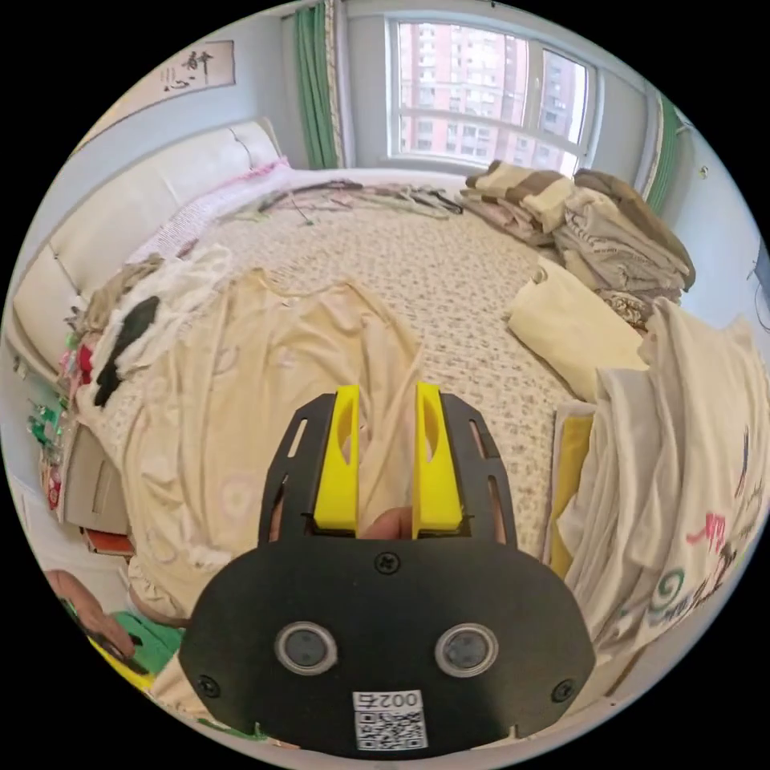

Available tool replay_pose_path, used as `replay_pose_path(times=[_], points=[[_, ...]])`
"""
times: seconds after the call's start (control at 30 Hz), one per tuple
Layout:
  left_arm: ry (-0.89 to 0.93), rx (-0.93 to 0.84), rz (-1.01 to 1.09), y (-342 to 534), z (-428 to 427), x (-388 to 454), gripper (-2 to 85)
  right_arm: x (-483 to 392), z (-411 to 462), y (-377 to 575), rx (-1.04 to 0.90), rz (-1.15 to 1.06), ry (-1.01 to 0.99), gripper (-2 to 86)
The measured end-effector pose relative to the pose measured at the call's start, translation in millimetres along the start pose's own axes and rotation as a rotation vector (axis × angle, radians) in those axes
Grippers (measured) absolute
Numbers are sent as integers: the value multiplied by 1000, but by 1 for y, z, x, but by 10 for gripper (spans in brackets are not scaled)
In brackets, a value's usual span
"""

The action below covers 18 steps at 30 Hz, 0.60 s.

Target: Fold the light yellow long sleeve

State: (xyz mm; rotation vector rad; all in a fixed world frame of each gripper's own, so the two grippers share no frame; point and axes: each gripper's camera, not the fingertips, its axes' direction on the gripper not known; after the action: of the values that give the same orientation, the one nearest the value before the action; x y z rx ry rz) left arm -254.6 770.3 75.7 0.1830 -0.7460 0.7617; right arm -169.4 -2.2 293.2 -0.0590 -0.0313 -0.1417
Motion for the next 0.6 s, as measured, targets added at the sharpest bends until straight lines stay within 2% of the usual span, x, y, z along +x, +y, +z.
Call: replay_pose_path(times=[0.1, 0.13, 0.2, 0.27, 0.47, 0.6], points=[[51, 11, -3, -5, -7, -10, -8, 25, 62, -35, -128, 38, -37, 92], [59, 17, 2, -7, -10, -14, -8, 31, 72, -39, -155, 43, -86, 85], [71, 22, 11, -10, -14, -20, -8, 58, 104, -51, -238, 99, -328, 49], [93, 31, 14, -14, -18, -30, -8, 77, 109, -53, -213, 162, -362, 12], [83, 55, -41, -29, -25, -64, -8, 123, 73, -66, -62, 270, -144, -8], [123, 57, -115, -41, -21, -92, -9, 116, 66, -80, -53, 211, 29, -9]])
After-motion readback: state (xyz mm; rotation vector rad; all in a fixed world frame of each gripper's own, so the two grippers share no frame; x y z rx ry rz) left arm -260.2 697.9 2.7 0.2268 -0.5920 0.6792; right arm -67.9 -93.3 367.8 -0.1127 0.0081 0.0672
